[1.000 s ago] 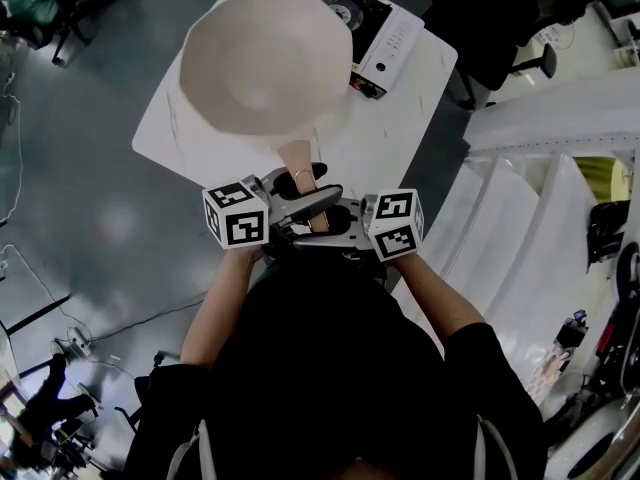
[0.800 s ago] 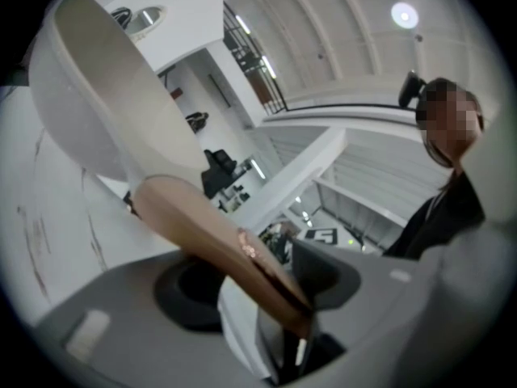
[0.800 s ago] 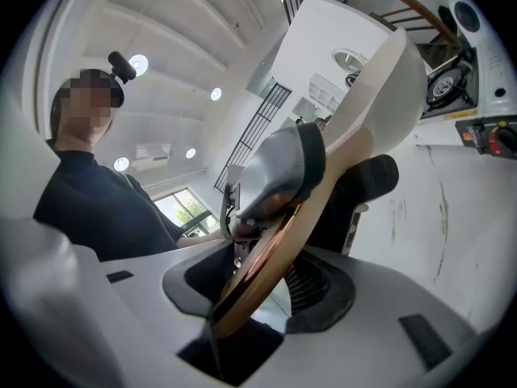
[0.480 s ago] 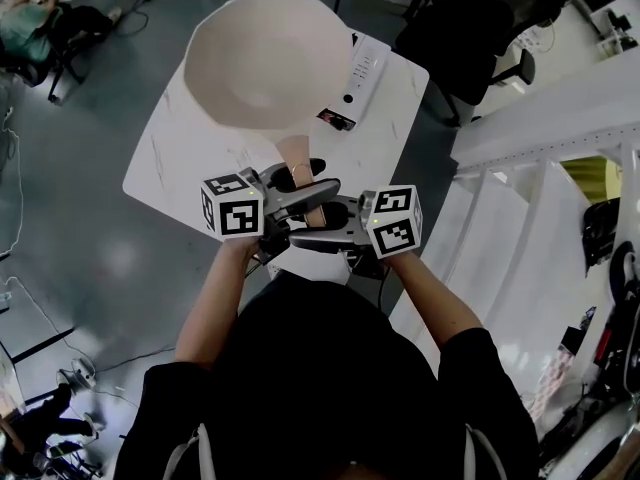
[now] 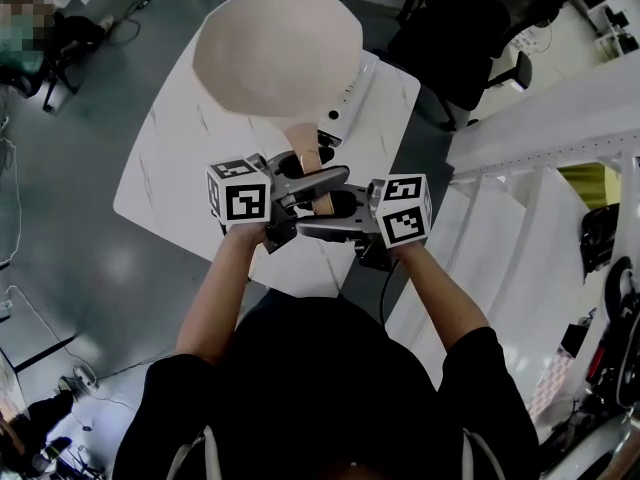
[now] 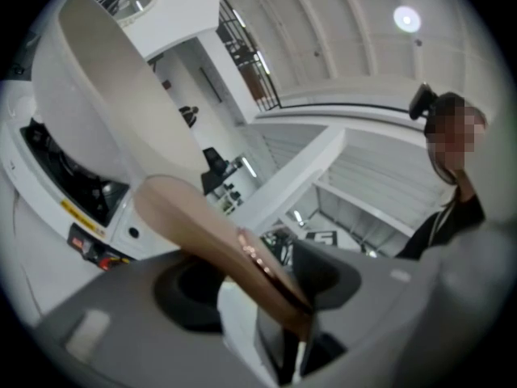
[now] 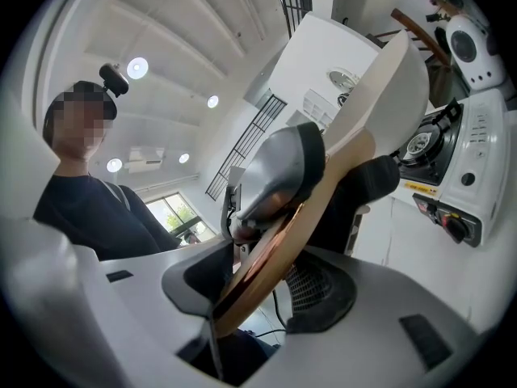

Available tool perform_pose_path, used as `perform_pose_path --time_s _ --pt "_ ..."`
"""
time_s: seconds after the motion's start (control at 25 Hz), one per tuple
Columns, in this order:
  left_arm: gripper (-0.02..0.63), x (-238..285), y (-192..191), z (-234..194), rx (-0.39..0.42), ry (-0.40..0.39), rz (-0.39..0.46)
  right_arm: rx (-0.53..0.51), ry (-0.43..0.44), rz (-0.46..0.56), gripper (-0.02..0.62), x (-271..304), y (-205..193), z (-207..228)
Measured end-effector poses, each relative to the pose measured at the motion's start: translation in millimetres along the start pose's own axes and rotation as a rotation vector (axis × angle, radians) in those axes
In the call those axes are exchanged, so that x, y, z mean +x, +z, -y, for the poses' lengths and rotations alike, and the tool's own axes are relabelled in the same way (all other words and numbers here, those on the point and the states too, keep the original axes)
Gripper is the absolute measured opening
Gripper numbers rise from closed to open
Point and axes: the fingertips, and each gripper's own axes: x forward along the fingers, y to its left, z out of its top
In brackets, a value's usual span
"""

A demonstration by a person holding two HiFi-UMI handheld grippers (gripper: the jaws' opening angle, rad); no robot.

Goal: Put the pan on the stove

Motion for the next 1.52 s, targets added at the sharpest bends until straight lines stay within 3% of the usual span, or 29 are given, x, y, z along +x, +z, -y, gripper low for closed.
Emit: perform_pose_path --time_s 0.6,1.2,1.4,1.52 --pt "0.253 29.5 10.4 -56.7 -0.095 0.039 -0.002 0.089 0.035 0.02 0.192 -18.3 19.4 53.8" --pt "0.245 31.8 3.3 -70.1 -0.126 0.056 0.0 0.144 0.027 0.011 0.192 -18.3 11.1 67.7" --pt "0.258 32.0 3.9 -71.8 -0.133 0.078 -0.007 0.135 0.005 0.014 0.192 -19.1 12.3 68.7" --pt "0.304 29.1 4.8 -75.7 -0.123 0.11 0.003 0.127 -0.03 0.037 0.212 -23.3 13.0 73.4"
